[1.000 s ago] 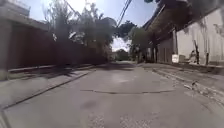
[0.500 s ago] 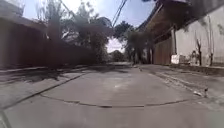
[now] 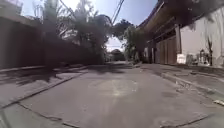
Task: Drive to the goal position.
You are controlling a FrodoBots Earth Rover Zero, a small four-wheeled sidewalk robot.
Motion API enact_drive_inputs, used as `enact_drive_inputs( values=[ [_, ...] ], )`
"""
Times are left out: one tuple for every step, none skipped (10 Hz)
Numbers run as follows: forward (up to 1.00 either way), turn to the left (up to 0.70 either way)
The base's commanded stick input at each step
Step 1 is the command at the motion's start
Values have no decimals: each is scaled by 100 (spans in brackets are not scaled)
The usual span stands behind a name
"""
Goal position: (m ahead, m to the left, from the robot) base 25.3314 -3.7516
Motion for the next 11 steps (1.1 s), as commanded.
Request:
enact_drive_inputs(
  values=[
    [100,9],
    [100,-11],
    [100,-31],
    [100,-31],
    [100,-31],
    [100,-31],
    [100,-31],
    [100,-31],
    [100,-31],
    [100,-31],
    [100,-31]
  ],
)
